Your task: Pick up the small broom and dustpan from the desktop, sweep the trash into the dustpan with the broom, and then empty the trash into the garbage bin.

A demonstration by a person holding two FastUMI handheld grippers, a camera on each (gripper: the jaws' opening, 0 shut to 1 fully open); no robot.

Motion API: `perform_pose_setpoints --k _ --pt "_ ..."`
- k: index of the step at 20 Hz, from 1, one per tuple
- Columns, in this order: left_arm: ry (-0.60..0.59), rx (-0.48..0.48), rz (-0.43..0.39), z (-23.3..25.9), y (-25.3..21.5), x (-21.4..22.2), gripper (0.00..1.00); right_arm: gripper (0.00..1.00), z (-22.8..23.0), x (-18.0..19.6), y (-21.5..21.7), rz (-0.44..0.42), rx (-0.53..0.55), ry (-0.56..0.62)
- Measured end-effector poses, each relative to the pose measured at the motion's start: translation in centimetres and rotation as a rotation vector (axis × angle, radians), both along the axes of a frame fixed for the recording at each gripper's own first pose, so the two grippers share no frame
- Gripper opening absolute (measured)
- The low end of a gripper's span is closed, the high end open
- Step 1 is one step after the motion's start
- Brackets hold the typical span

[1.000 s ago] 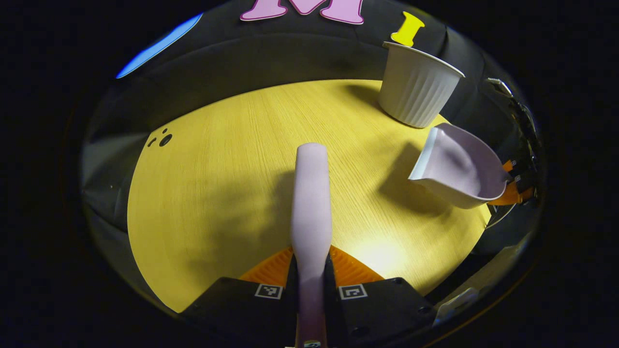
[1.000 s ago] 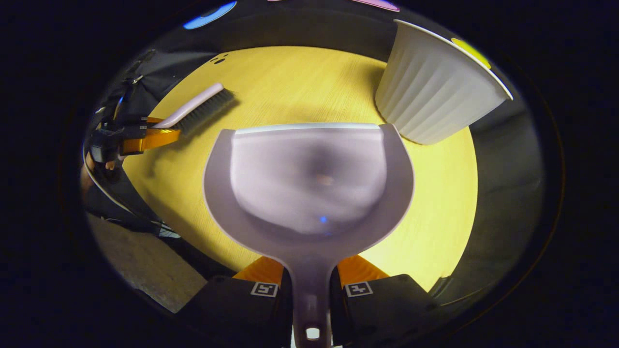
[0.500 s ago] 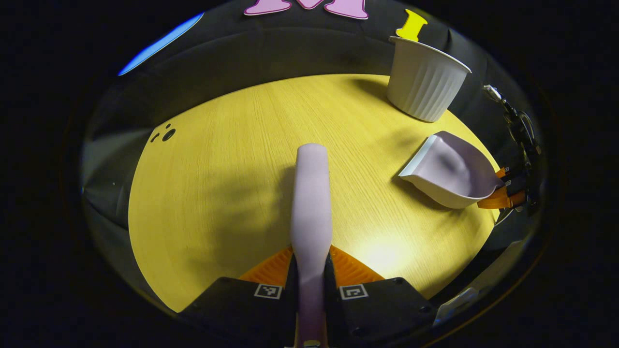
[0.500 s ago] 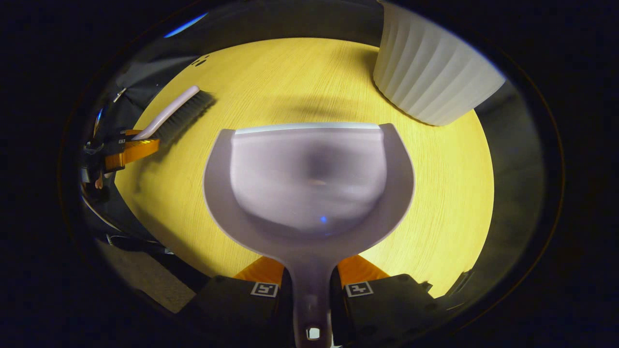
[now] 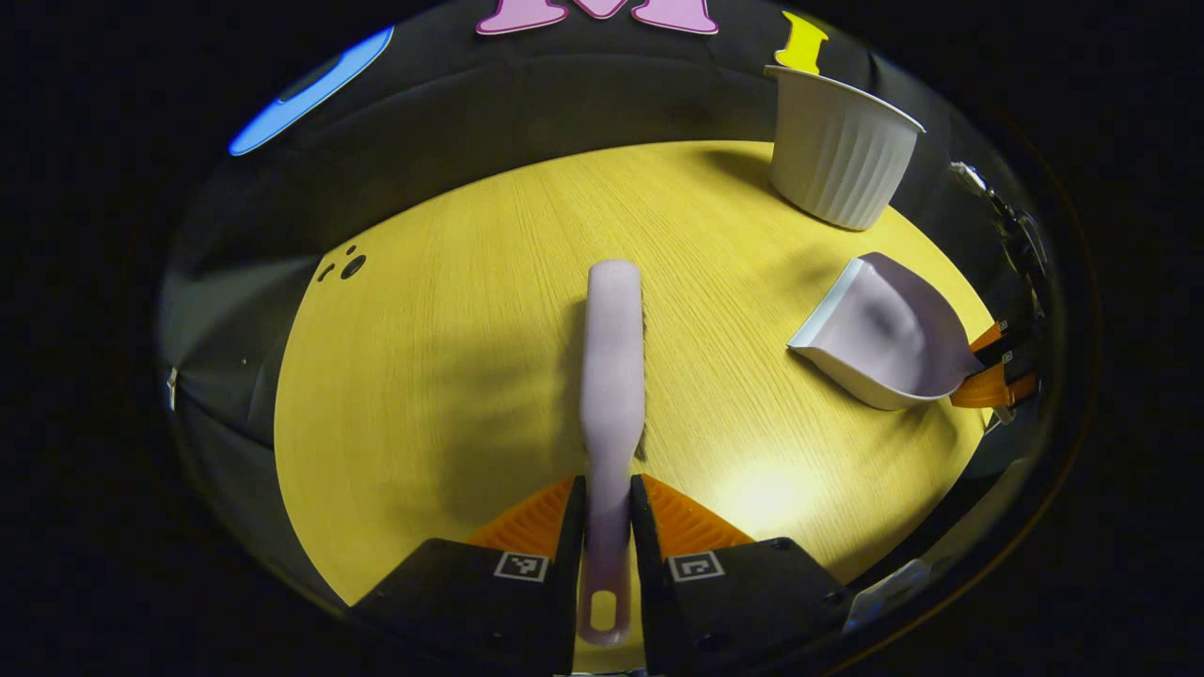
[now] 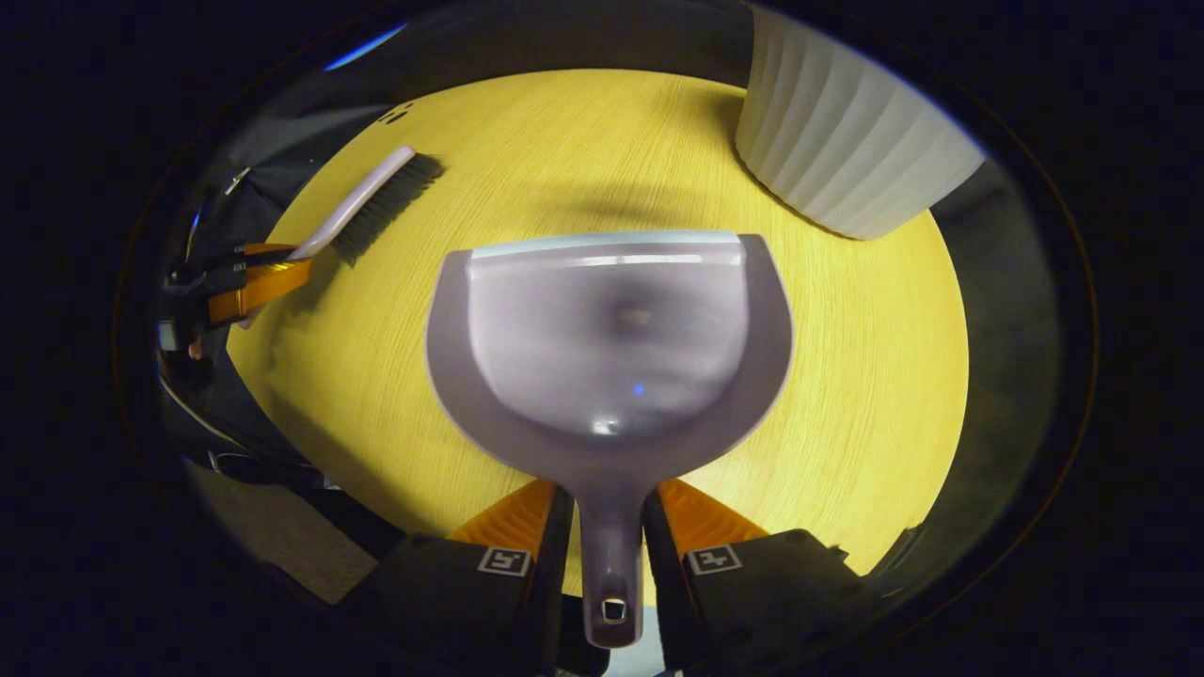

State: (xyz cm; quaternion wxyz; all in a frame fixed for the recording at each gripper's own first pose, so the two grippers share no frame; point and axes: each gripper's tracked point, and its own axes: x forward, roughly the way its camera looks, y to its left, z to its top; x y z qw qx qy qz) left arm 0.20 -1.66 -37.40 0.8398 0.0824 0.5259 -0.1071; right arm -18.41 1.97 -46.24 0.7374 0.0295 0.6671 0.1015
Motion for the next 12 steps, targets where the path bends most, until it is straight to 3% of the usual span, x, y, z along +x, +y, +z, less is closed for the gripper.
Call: perform_pose_setpoints --k 3,4,6,7,9,11,12 --pt "-0.013 -0.002 0.01 0.7 -0.1 -0.2 0.27 0.45 1.6 0.1 -0.3 -0.009 0.013 -0.023" --pt "-0.02 0.001 0.012 1.3 -0.2 -0.4 0.32 0.44 2.2 0.1 -0.4 -0.009 0.015 -0.033" --pt "-0.04 0.014 0.014 2.4 -0.1 -0.7 0.32 0.47 3.7 0.4 -0.6 -0.012 0.025 -0.06" --pt "-0.053 0.02 0.018 2.8 0.0 -0.6 0.33 0.44 4.7 0.5 -0.7 -0.019 0.029 -0.078" --pt "-0.079 0.011 0.037 4.3 -0.1 -0.8 0.27 0.44 6.6 1.2 -0.6 -0.033 0.042 -0.128" --pt "-0.11 -0.004 0.058 6.1 0.1 -0.9 0.37 0.44 8.8 2.5 -0.4 -0.052 0.058 -0.204" --pt "-0.138 -0.014 0.066 7.0 -0.4 -0.3 0.32 0.44 10.1 3.5 -0.4 -0.063 0.069 -0.255"
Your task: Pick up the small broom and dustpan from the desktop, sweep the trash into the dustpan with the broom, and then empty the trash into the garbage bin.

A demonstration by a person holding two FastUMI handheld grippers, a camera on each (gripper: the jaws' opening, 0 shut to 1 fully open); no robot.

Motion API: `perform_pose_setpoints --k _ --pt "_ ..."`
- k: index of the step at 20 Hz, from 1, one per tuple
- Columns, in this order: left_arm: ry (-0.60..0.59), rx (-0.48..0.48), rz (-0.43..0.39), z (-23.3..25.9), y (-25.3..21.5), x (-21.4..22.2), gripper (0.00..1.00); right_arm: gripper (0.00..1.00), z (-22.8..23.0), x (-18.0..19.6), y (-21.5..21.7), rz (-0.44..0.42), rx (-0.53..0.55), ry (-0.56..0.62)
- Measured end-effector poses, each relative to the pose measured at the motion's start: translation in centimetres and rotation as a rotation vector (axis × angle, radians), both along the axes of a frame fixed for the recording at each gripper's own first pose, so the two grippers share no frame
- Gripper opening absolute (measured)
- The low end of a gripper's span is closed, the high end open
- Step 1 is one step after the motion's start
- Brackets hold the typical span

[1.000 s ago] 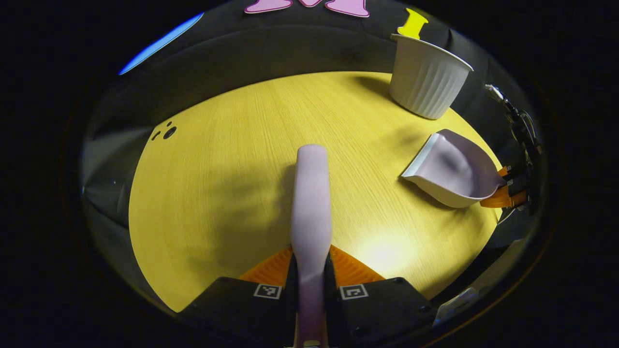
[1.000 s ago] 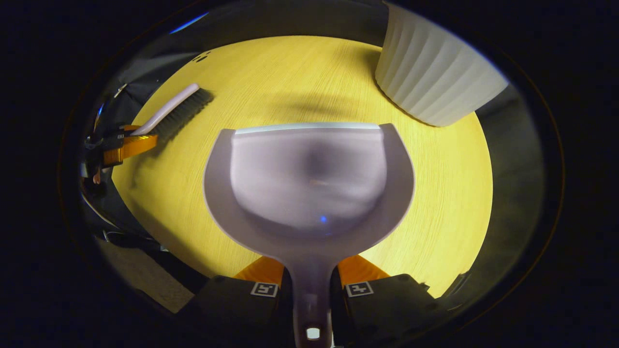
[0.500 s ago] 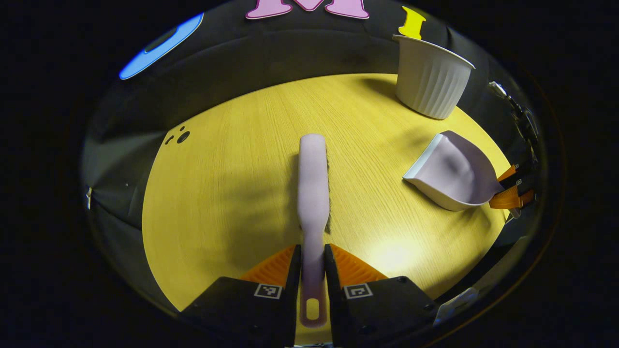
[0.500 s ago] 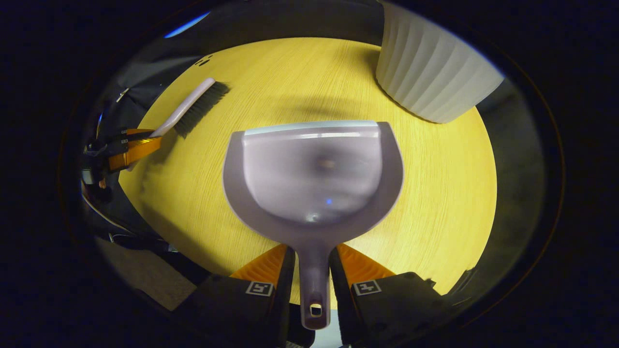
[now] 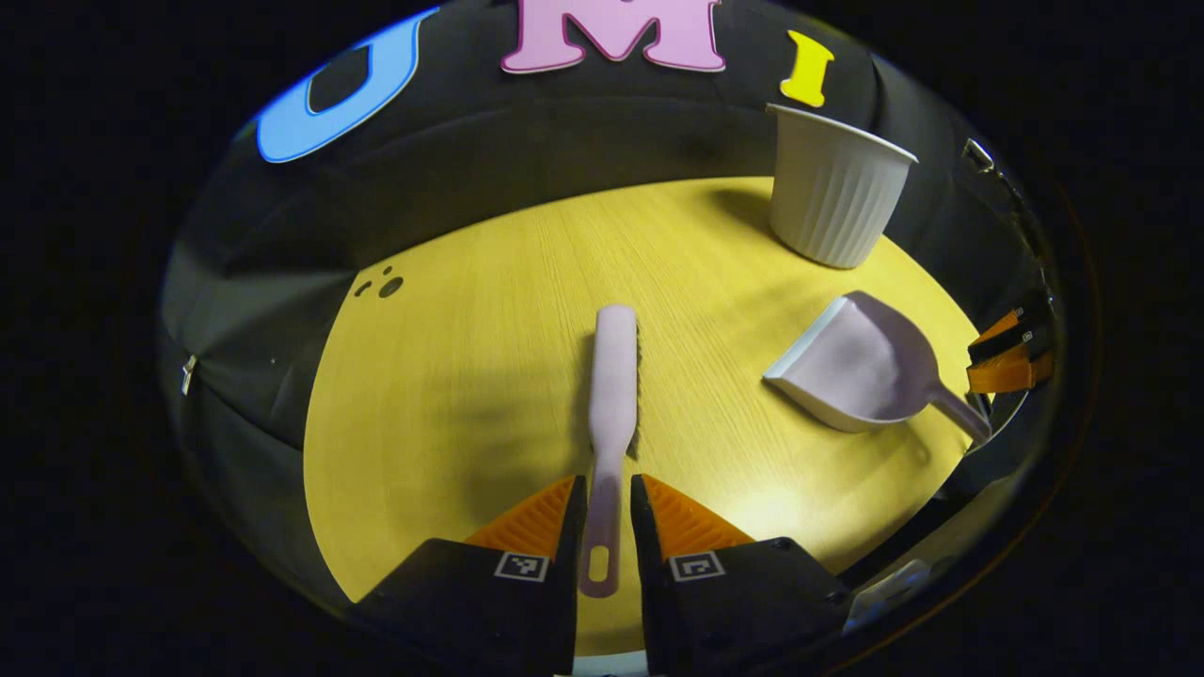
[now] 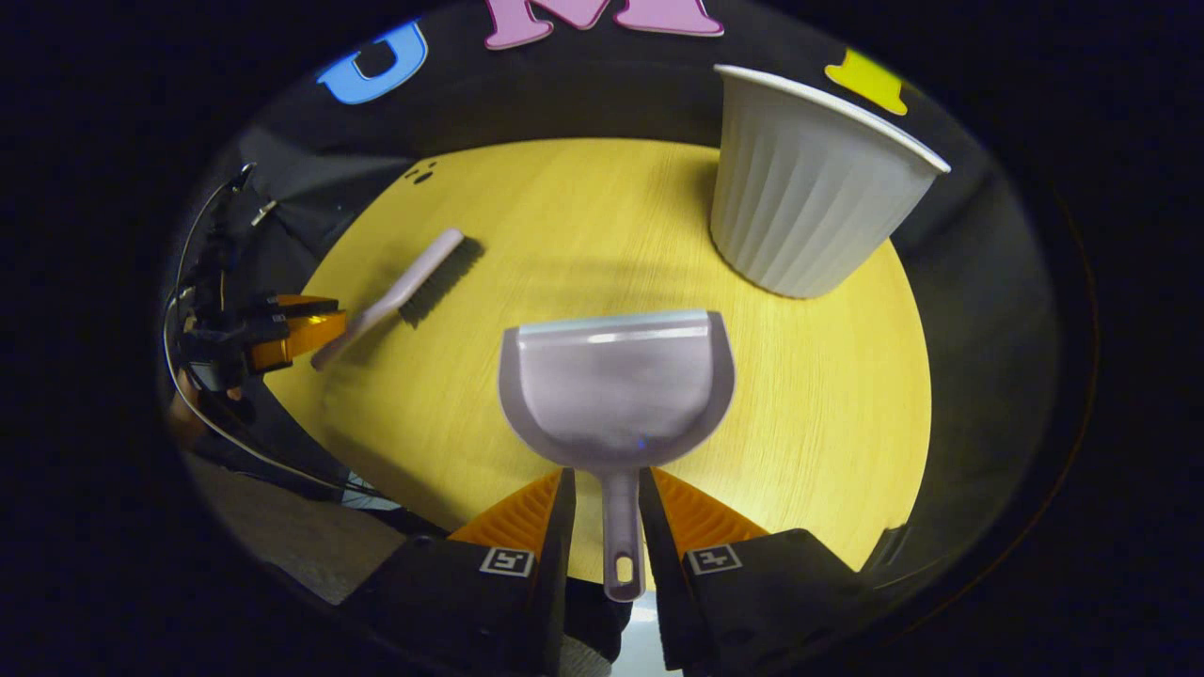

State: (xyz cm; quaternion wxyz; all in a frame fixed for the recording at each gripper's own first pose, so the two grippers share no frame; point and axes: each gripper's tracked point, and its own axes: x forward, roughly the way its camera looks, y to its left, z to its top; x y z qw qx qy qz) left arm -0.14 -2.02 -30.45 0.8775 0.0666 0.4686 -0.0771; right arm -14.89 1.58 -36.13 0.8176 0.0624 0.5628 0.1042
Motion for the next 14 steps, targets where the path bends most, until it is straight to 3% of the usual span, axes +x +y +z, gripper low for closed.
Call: perform_pose_setpoints --k 2,3,7,8,9,10,11,14 --pt "-0.064 -0.023 0.009 2.4 -0.6 1.3 0.27 0.44 2.4 1.8 0.0 -0.014 0.007 -0.102" --pt "-0.099 -0.033 0.013 3.6 -1.0 1.8 0.32 0.44 3.6 2.8 0.0 -0.018 0.008 -0.157" --pt "-0.25 -0.086 0.019 9.3 -2.2 4.7 0.32 0.44 8.1 6.1 0.2 -0.026 0.022 -0.336" --pt "-0.288 -0.103 0.019 10.8 -2.5 5.3 0.37 0.44 9.3 6.8 0.4 -0.027 0.035 -0.368" --pt "-0.327 -0.117 0.019 12.2 -2.8 5.9 0.27 0.44 10.3 7.4 0.4 -0.032 0.036 -0.406" --pt "-0.364 -0.129 0.019 13.7 -3.1 6.4 0.32 0.43 11.2 7.9 0.3 -0.028 0.039 -0.432" --pt "-0.4 -0.137 0.021 15.0 -3.2 6.9 0.32 0.37 12.0 8.5 0.4 -0.026 0.033 -0.464" --pt "-0.5 -0.168 0.021 19.2 -3.0 7.5 0.32 0.35 15.4 9.9 0.3 -0.014 0.012 -0.577"
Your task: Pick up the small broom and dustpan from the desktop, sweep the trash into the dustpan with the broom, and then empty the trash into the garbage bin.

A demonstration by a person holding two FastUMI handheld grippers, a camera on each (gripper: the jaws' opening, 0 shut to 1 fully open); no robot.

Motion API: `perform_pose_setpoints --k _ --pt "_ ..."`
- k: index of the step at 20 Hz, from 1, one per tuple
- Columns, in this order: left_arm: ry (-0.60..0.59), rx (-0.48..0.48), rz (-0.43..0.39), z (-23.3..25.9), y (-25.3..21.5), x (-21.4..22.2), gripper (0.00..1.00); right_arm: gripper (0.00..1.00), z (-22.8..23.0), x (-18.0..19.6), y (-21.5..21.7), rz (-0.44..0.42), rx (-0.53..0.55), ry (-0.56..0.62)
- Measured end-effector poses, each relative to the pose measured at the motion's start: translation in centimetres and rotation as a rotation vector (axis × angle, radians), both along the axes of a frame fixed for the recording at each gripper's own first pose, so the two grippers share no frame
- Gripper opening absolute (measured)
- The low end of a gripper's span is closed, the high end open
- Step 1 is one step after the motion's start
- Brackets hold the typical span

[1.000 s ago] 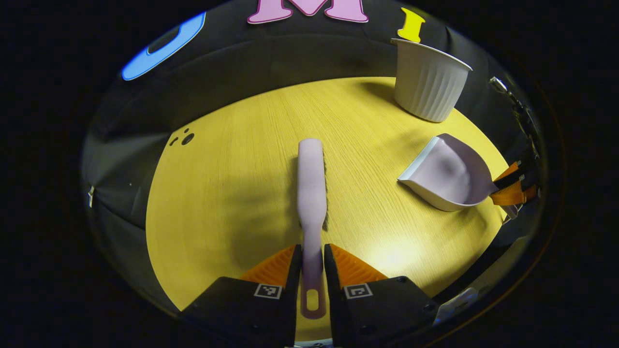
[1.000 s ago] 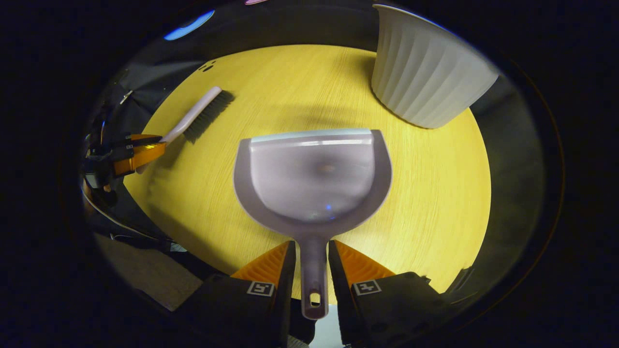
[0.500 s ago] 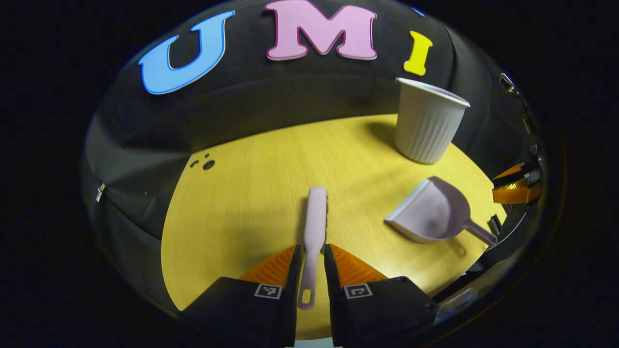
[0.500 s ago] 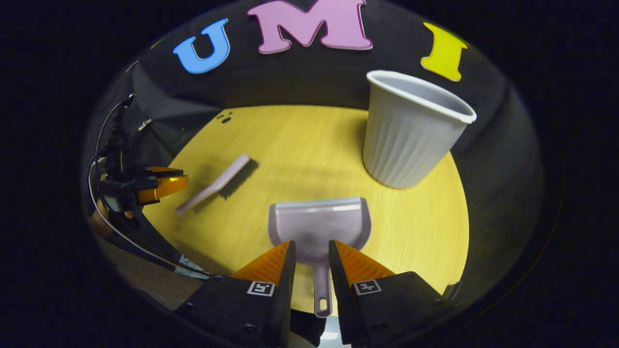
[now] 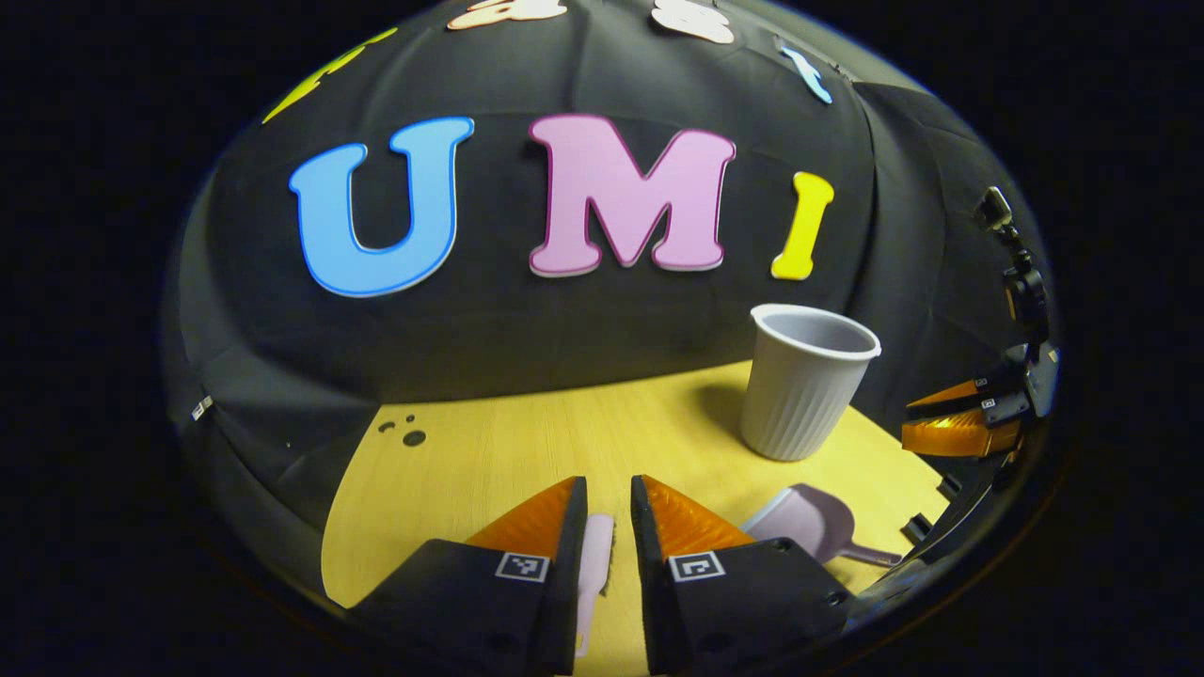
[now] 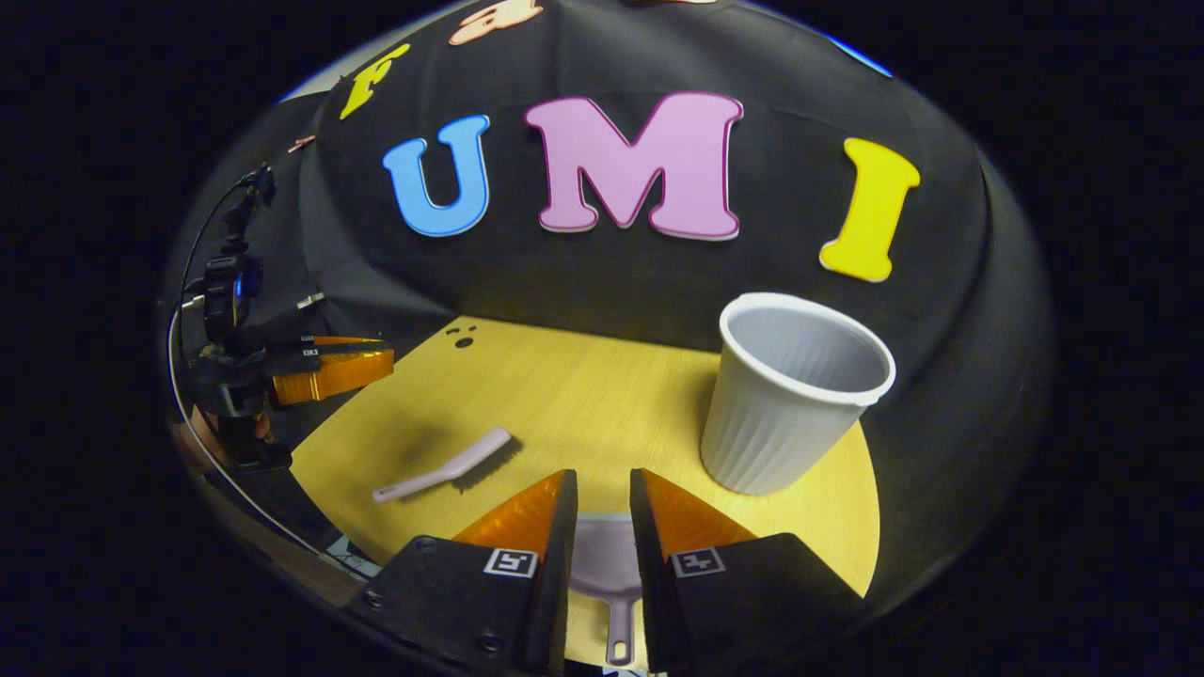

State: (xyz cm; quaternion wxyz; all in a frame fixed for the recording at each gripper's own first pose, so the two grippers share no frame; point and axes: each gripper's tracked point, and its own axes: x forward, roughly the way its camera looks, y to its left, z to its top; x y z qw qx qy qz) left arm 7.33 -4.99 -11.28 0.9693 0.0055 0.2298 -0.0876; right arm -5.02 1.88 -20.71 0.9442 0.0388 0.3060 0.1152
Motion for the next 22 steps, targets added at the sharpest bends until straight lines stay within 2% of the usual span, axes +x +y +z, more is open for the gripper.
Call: perform_pose_setpoints --k 1,2,7,10,12,13,17,19,22 --pt "-0.024 -0.009 -0.003 0.9 -0.2 0.2 0.27 0.37 0.8 0.3 0.0 0.004 -0.018 -0.037" --pt "-0.038 -0.015 -0.007 1.5 -0.4 0.2 0.32 0.36 1.8 0.5 -0.2 0.006 -0.041 -0.069" --pt "-0.089 -0.001 0.009 3.3 -0.2 -0.1 0.31 0.38 4.9 1.8 -0.1 0.005 -0.077 -0.171" --pt "-0.096 -0.015 0.006 3.5 -0.5 -0.4 0.31 0.35 4.5 2.3 -0.2 -0.013 -0.093 -0.178" --pt "-0.079 -0.025 0.011 3.1 -0.4 -0.4 0.32 0.38 4.6 2.3 0.1 -0.014 -0.08 -0.172" --pt "-0.072 -0.03 0.015 3.0 -0.5 -0.4 0.32 0.34 4.6 2.4 0.1 -0.019 -0.072 -0.171" --pt "-0.063 -0.016 0.008 2.8 -0.1 -0.1 0.31 0.34 4.6 2.9 0.4 -0.023 -0.039 -0.166" --pt "-0.059 -0.004 0.005 2.8 0.0 0.1 0.32 0.42 4.4 3.0 0.4 -0.026 -0.033 -0.157" --pt "-0.054 0.007 0.0 2.7 0.1 0.3 0.32 0.4 4.5 3.0 0.5 -0.036 -0.033 -0.153"
